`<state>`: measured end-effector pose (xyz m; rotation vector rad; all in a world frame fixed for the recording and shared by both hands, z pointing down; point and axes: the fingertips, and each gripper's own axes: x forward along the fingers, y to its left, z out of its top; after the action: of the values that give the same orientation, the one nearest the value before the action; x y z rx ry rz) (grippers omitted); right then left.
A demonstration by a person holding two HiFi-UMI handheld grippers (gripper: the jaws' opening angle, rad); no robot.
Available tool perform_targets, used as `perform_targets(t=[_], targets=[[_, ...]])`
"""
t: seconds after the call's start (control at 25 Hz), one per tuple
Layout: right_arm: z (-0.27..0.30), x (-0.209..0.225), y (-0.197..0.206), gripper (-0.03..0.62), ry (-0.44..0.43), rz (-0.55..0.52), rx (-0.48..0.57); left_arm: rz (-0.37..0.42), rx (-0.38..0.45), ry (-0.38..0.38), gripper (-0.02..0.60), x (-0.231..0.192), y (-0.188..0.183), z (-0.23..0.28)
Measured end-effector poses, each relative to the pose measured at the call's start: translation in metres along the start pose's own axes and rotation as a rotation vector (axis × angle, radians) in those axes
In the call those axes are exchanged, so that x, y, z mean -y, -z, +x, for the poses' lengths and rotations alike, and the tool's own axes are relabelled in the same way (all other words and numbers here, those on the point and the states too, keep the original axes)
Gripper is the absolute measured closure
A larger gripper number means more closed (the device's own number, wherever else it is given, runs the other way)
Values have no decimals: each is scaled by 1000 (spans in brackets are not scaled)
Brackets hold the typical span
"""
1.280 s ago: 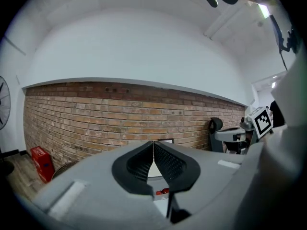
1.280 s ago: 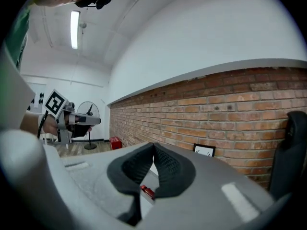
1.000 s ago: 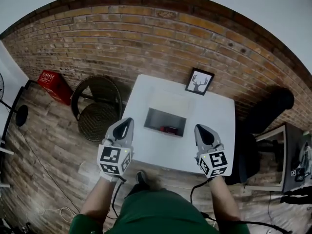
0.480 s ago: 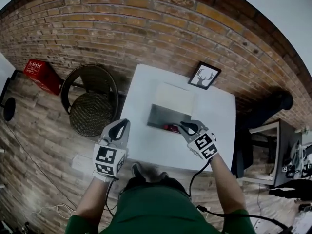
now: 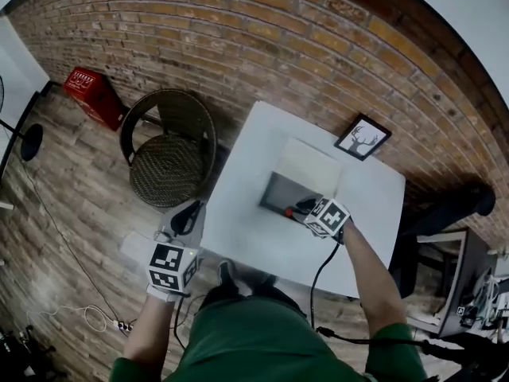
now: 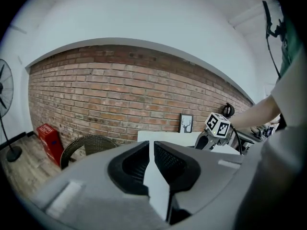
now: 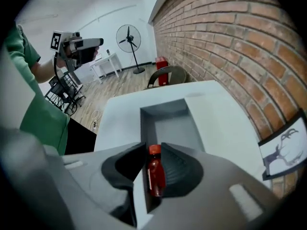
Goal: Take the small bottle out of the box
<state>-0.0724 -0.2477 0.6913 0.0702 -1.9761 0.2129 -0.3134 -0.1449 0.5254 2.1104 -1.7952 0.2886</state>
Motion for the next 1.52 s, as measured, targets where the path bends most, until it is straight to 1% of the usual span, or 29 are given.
perform_targets(t=[0.24, 0.4, 0.52, 0.68, 0.76, 0.92, 1.12, 1.32, 1.52], targets=[[34, 6, 12, 478, -85, -4, -125, -48, -13, -97, 566, -12, 12, -23], [52, 9, 14, 461, -113, -1, -179, -95, -14, -153, 566, -17, 21, -36], [64, 11, 12, 437, -103, 0, -221, -115, -21, -191, 566, -19, 27, -46], [76, 14, 17, 437, -59, -19, -310, -131, -27, -225, 566, -21, 32, -56], [77, 15, 17, 436, -55, -14, -323, -138, -26, -235, 566, -21, 34, -59], [71, 14, 17, 439, -44, -13, -290, -149, -24, -235, 566, -19, 36, -58], [47, 19, 13, 441, 9, 33, -194, -133, -21, -193, 566, -11, 28, -48], [12, 22, 15, 447, 53, 114, -61, -104, -16, -123, 566, 3, 19, -28], [-16, 25, 33, 450, 121, 204, 39, -72, -21, -35, 566, 24, 12, -7]])
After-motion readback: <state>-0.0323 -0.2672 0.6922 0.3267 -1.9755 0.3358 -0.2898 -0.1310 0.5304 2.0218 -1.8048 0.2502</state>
